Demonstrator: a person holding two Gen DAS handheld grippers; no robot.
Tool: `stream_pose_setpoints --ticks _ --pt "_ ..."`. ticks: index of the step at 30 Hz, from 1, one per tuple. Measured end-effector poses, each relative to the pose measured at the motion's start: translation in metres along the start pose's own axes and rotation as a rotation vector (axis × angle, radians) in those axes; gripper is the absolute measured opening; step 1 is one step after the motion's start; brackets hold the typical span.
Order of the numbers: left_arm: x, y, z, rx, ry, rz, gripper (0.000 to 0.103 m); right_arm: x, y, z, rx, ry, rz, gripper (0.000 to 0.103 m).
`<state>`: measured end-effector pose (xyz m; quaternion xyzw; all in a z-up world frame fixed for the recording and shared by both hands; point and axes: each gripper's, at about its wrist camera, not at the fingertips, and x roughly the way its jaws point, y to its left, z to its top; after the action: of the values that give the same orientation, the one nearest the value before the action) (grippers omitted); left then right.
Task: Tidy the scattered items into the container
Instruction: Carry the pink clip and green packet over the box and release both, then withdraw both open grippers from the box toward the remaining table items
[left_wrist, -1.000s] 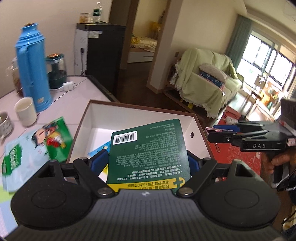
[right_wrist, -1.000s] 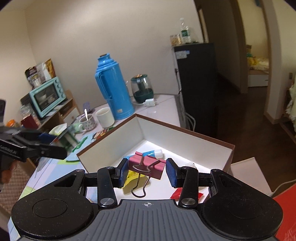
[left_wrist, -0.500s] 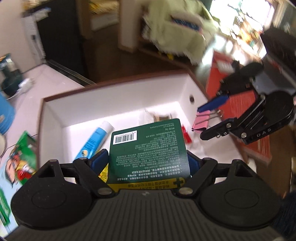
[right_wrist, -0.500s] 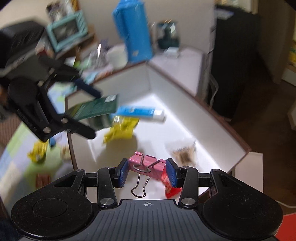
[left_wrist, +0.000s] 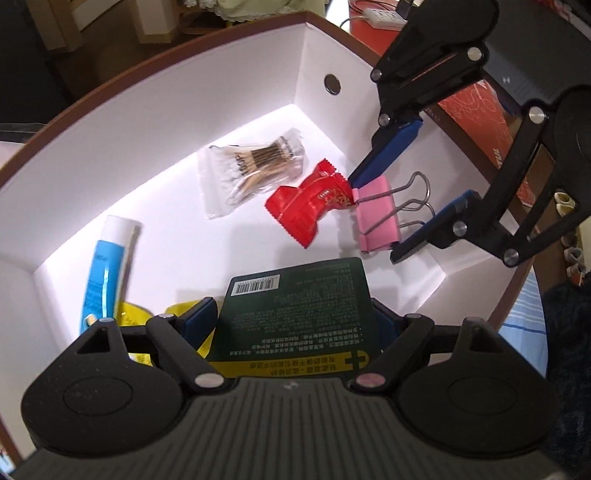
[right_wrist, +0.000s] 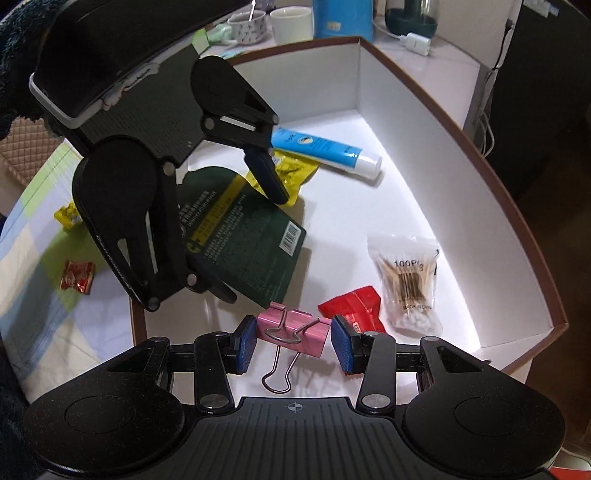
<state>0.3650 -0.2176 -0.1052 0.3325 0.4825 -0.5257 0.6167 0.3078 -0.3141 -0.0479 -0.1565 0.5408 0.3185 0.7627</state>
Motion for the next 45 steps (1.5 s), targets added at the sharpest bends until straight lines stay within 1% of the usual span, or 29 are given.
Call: stream_pose_setpoints --ticks 3,8,13,22,25,26,27,28,31,36,45 --pt "0.000 0.003 0.001 0.003 -0.012 -0.014 0.083 0.003 0.001 0.001 -0.007 0.017 0.008 0.043" --pt "-0.010 0.007 0.000 -0.007 -0.024 0.005 0.084 0.009 0.003 0.004 -0.019 0.045 0.023 0.043" --pt "-0.018 0.009 -0.001 -0.018 -0.049 0.005 0.088 0.014 0.005 0.006 -0.031 0.073 0.037 0.043" --pt "-0.032 0.012 -0.003 -0.049 -0.074 0.020 0.088 0.016 0.006 0.005 -0.009 0.080 0.054 0.043" --pt "-0.037 0.013 -0.003 -0.060 -0.083 0.025 0.088 0.017 0.005 0.005 0.007 0.080 0.079 0.044" --pt "-0.039 0.013 -0.003 -0.063 -0.085 0.027 0.088 0.015 0.007 0.005 0.005 0.078 0.080 0.062" --pt "-0.040 0.013 -0.004 -0.066 -0.087 0.030 0.088 0.014 0.008 0.005 0.002 0.077 0.080 0.074" --pt "-0.041 0.013 -0.005 -0.070 -0.084 0.035 0.088 0.012 0.010 0.005 -0.001 0.075 0.080 0.084" --pt "-0.043 0.012 -0.008 -0.078 -0.074 0.043 0.088 0.009 0.013 0.005 -0.007 0.074 0.081 0.084" --pt "-0.047 0.006 -0.013 -0.081 -0.054 0.063 0.088 0.006 0.014 0.005 0.017 0.082 0.057 0.084" --pt "-0.059 0.002 -0.022 -0.112 -0.027 0.141 0.092 -0.008 0.018 -0.001 0.061 0.063 0.011 0.084"
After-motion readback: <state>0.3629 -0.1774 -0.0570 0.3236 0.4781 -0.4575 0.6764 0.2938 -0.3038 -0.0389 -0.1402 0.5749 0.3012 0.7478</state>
